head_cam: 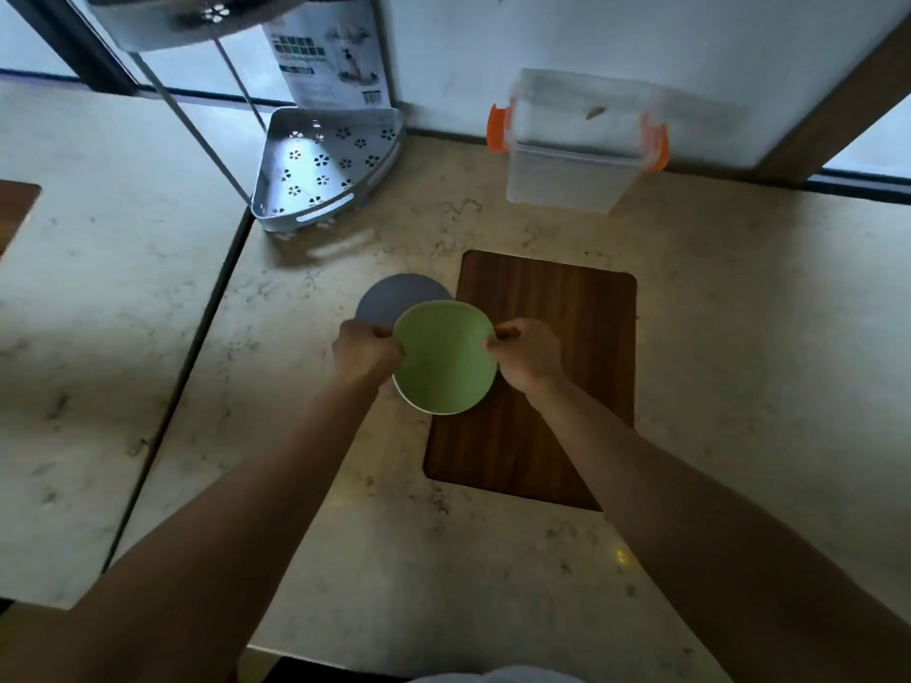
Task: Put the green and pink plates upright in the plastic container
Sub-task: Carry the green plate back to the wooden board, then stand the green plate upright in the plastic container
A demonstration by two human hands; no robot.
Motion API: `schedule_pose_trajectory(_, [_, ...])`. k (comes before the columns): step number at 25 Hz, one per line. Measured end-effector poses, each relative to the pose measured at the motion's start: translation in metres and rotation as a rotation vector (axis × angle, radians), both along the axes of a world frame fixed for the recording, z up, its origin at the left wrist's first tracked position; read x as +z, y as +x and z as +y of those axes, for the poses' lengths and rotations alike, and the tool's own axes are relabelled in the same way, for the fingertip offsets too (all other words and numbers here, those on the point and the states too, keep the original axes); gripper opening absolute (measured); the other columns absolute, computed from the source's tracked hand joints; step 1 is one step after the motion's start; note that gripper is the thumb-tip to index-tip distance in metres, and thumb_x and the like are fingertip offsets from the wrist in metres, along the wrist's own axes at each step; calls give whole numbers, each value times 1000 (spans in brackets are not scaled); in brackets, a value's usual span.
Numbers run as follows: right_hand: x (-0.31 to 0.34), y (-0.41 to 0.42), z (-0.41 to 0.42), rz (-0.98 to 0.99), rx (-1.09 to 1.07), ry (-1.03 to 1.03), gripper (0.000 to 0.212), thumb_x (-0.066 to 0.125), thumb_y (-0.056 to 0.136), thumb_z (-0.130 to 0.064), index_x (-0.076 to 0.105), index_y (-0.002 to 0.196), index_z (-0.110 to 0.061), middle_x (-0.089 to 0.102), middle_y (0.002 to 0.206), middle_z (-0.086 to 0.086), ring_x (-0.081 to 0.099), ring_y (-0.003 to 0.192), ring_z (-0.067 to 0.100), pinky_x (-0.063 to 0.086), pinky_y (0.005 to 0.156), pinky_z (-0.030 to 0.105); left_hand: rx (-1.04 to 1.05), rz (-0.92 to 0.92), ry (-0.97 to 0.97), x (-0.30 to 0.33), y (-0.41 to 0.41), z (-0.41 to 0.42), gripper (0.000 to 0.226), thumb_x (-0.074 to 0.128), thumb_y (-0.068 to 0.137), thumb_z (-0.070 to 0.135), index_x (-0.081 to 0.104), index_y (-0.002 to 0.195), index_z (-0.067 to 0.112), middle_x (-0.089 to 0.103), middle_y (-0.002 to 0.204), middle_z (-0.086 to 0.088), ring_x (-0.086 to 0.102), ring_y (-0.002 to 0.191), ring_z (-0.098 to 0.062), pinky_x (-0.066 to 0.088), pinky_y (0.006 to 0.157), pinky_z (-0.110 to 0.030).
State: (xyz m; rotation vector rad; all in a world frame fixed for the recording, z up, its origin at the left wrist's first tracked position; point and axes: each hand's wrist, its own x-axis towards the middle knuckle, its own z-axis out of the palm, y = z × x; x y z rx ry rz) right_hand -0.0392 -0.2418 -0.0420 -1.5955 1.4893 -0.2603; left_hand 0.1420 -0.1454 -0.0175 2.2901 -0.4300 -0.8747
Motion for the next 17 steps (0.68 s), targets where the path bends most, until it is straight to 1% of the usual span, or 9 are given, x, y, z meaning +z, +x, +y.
schedule_pose_trajectory(2, [-2,24,-6,-2,1,-7,22,73,86,-24,74,105,-14,74,106,3,65,88,11,48,72,22,-7,-30,12,1,22,-3,6,66,55,10,70,59,13,71,69,-12,65,64,-21,61,67,-42])
schedule_pose_trajectory(4, [-5,44,-12,1,2,-23,20,73,86,-24,74,103,-15,75,104,2,64,86,10,47,72,21,-6,-27,4,-1,40,-9,18,69,58,4,67,54,22,68,67,-7,69,74,-27,62,73,-42])
schedule_pose_trajectory(5, [-7,52,-15,1,-1,-30,19,73,85,-23,74,103,-15,75,103,2,64,87,10,47,73,20,-1,-23,-2,-4,48,-12,24,70,59,1,70,58,25,69,69,-5,70,80,-29,62,77,-42])
schedule_pose_trajectory(7, [-12,65,-23,-3,0,-40,21,72,85,-22,73,105,-14,75,104,3,67,91,13,48,76,21,13,-20,-18,-10,61,-18,28,72,61,-3,78,78,19,75,82,-8,70,90,-30,60,86,-43])
schedule_pose_trajectory(9, [-18,75,-31,17,13,-39,23,71,86,-22,73,107,-12,74,104,3,68,94,15,50,78,21,18,-15,-28,-18,71,-24,31,73,62,-3,79,88,13,77,91,-12,71,92,-30,59,88,-44])
schedule_pose_trajectory(12, [-27,83,-35,91,49,-76,20,68,87,-22,74,104,-13,74,97,1,69,88,14,45,64,13,0,-34,-5,-28,77,-29,29,70,67,-3,78,92,9,77,92,-14,71,94,-31,59,88,-44])
schedule_pose_trajectory(13, [-30,83,-34,112,66,-111,19,67,88,-22,74,103,-12,74,96,2,69,86,14,44,62,13,-9,-53,2,-32,77,-29,29,69,67,-3,78,92,9,77,91,-13,70,94,-31,59,88,-43])
schedule_pose_trajectory(15, [-35,83,-29,126,91,-186,22,63,91,-23,73,106,-10,74,101,4,69,91,16,50,72,19,-36,-92,-4,-37,75,-28,29,65,67,-4,78,89,9,76,83,-8,70,90,-28,58,84,-37])
schedule_pose_trajectory(17, [-40,82,-25,140,99,-214,26,60,94,-26,70,112,-9,71,106,7,67,96,19,55,84,30,-78,-136,-32,-40,71,-28,27,62,67,-5,77,86,7,73,77,-6,69,83,-27,56,77,-34])
